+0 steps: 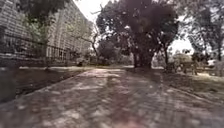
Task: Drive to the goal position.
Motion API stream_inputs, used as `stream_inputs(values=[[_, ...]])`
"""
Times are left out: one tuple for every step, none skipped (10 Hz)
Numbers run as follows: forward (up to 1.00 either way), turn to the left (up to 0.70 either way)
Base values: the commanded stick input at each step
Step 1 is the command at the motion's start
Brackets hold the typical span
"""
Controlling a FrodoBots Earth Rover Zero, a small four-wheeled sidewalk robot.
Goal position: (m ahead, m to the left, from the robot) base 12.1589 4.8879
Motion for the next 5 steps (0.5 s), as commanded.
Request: stream_inputs(values=[[0.7,0.0],[0.7,0.0],[0.7,0.0],[0.7,0.0],[0.7,0.0]])
